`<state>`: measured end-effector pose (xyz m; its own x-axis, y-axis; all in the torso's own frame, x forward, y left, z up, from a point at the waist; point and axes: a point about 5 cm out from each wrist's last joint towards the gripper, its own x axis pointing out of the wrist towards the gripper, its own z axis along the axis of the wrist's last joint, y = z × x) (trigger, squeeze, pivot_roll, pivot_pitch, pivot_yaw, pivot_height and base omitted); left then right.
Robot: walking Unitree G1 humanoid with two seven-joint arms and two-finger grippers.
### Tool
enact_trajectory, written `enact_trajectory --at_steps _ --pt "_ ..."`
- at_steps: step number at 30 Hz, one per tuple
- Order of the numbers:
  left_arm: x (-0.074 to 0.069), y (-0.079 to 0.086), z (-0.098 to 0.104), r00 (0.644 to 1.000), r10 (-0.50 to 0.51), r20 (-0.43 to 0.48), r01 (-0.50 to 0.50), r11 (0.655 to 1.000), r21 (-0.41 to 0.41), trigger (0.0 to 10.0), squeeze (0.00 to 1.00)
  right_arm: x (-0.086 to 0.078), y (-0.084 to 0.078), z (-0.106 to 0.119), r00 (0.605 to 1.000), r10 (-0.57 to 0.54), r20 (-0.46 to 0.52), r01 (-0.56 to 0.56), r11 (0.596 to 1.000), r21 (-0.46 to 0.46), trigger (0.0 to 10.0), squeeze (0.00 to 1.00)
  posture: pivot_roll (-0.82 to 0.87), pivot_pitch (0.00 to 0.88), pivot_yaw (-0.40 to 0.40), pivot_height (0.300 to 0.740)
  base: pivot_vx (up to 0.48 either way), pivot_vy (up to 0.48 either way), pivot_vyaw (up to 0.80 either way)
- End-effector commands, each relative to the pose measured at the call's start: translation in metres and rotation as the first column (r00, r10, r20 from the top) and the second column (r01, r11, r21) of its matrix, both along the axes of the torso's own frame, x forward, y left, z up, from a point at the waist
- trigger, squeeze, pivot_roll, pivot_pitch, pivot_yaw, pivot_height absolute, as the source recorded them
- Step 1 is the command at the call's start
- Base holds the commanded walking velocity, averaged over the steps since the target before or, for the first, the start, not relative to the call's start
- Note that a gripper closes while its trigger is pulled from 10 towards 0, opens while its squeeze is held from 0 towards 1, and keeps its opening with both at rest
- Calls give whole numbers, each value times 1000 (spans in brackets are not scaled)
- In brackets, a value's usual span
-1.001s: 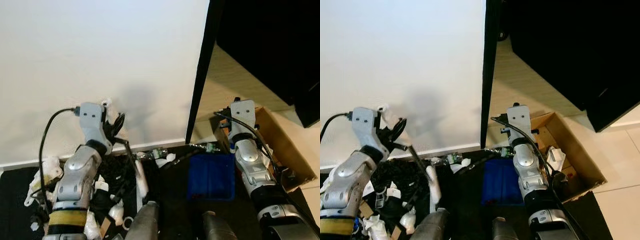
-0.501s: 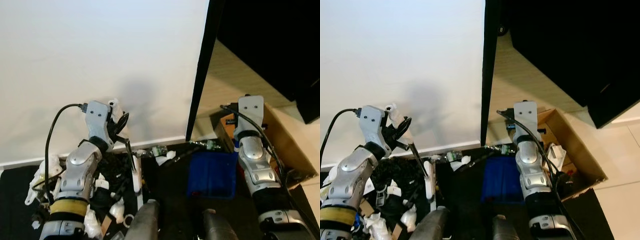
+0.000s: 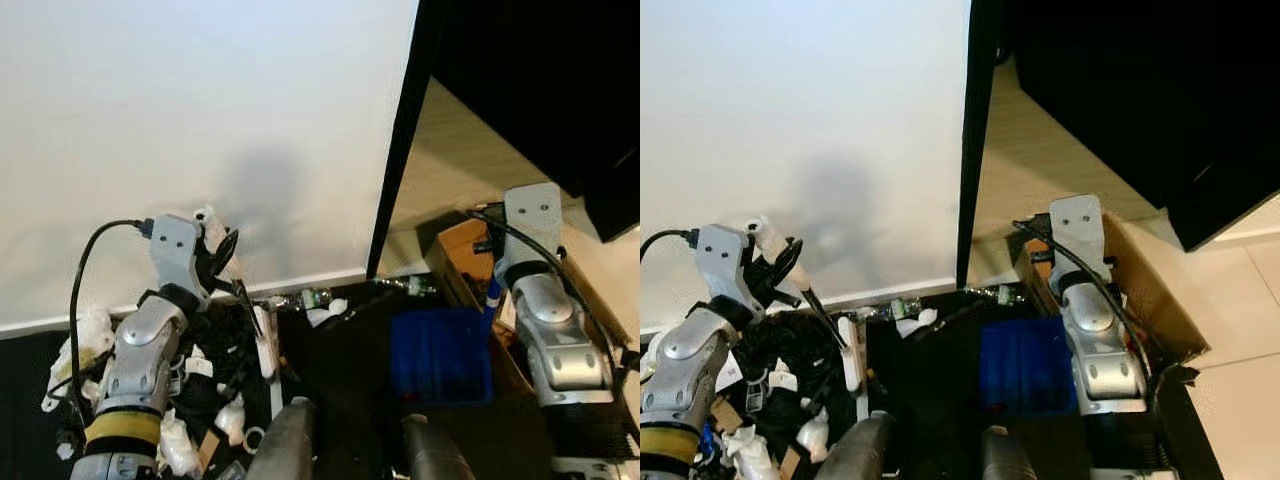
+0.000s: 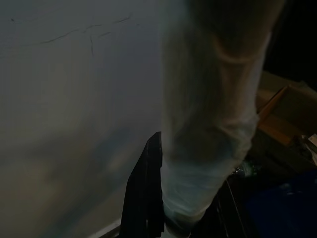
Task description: Sweep floor
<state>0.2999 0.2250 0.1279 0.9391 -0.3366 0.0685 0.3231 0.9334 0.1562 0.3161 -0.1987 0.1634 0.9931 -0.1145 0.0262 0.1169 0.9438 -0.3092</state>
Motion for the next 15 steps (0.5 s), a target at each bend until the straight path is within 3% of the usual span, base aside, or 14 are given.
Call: enact_trajectory --at_steps 1,7,9,11,12,15 --pt "-5 14 -8 998 60 -17 -59 997 56 10000 0 -1 -11 -12 996 -80 -25 79 995 -59 10000 0 203 310 29 740 0 0 0" --pt "-4 8 -7 999 41 -6 -41 999 15 10000 0 9 1 -33 988 -152 5 152 988 -20 10000 0 211 310 34 740 0 0 0" --pt "-6 6 -7 1000 27 -4 -27 1000 10 10000 0 12 13 -36 989 -132 68 128 990 64 10000 0 228 314 38 740 0 0 0" --pt "-7 6 -7 1000 23 -6 -23 1000 12 10000 0 13 22 -41 990 -111 90 105 992 69 10000 0 238 317 40 740 0 0 0" --pt "-7 6 -7 1000 15 -6 -15 1000 3 10000 0 14 28 -42 989 -96 113 83 990 116 10000 0 245 319 40 740 0 0 0" --pt "-8 6 -7 1000 13 -5 -13 1000 3 10000 0 15 31 -41 985 -95 146 71 985 160 10000 0 249 322 43 740 0 0 0"
